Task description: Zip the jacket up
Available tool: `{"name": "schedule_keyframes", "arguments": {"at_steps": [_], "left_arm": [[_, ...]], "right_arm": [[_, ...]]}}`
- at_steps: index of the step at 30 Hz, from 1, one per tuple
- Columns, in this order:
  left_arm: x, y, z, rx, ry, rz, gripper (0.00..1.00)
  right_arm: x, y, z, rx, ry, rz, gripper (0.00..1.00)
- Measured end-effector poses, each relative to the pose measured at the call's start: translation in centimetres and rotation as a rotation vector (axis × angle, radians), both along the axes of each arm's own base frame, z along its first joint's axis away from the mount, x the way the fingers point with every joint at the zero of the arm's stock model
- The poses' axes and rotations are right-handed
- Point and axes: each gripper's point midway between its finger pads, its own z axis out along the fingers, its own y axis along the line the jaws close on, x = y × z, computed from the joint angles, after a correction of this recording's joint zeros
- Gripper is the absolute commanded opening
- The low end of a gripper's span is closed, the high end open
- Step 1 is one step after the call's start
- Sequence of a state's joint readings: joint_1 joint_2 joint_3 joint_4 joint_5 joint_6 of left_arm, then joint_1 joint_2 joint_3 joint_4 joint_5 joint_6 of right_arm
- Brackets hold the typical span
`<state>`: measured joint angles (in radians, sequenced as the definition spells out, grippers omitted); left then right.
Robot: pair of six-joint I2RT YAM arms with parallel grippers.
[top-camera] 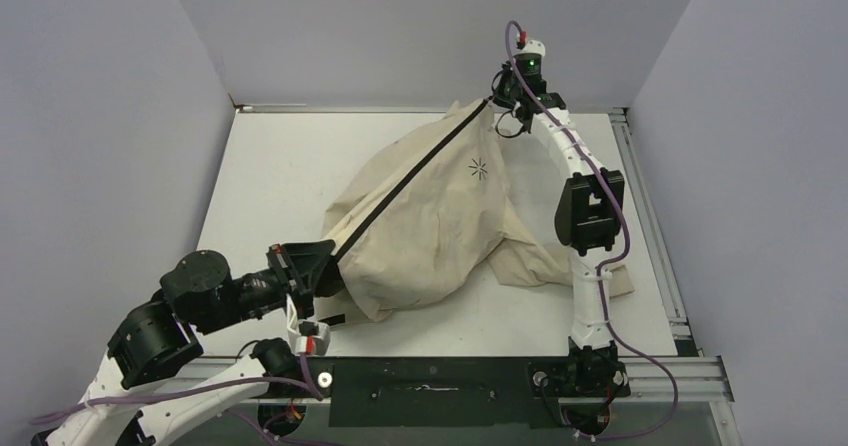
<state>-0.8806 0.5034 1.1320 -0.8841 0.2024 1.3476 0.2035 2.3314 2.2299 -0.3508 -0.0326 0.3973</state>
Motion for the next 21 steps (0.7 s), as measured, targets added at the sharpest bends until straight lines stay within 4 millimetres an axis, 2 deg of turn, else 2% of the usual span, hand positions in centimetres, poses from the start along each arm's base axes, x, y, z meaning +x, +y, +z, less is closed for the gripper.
{"name": "schedule_keyframes", "arguments": {"at_steps": [4,6,8,10,13,14,15,16,18,19,21], "left_arm": [[2.0,-0.2,-2.0,-0.025,-0.038,0.081,0.0],[3.8,-0.6,-2.5,-0.045,-0.045,0.146,0.0],[6.2,-1.7,-2.1,-0.074,-0.036,0.221,0.0],[9.2,-3.1,-1.3,-0.118,-0.015,0.298,0.0],[14.4,-4.4,0.1,-0.201,0.02,0.424,0.02],[16.3,-4.4,0.5,-0.229,0.028,0.466,0.03],[18.2,-4.4,1.0,-0.259,0.036,0.509,0.08],[20.3,-4.1,1.9,-0.306,0.038,0.558,0.24],[23.0,-3.2,3.3,-0.376,0.033,0.627,0.66],[24.1,-2.5,4.1,-0.415,0.033,0.661,0.96],[25.6,-1.1,5.3,-0.487,0.051,0.718,0.96]], "right_arm": [[-0.4,-1.1,-2.2,-0.017,0.013,-0.041,0.05],[-0.6,-2.3,-2.9,-0.027,0.013,-0.071,0.05],[-0.9,-3.6,-2.8,-0.024,-0.001,-0.094,0.05],[-1.2,-4.7,-1.2,-0.009,-0.04,-0.106,0.05],[-1.8,-4.8,3.7,0.044,-0.148,-0.064,0.05],[-2.4,-4.8,6.3,0.06,-0.197,-0.051,0.05],[-3.2,-4.6,8.6,0.075,-0.244,-0.029,0.05],[-4.5,-4.2,11.2,0.09,-0.299,0.0,0.05],[-7.2,-3.4,14.8,0.1,-0.375,0.044,0.05],[-9.0,-2.8,16.4,0.103,-0.411,0.07,0.05],[-13.0,-1.0,18.6,0.101,-0.466,0.148,0.06]]}}
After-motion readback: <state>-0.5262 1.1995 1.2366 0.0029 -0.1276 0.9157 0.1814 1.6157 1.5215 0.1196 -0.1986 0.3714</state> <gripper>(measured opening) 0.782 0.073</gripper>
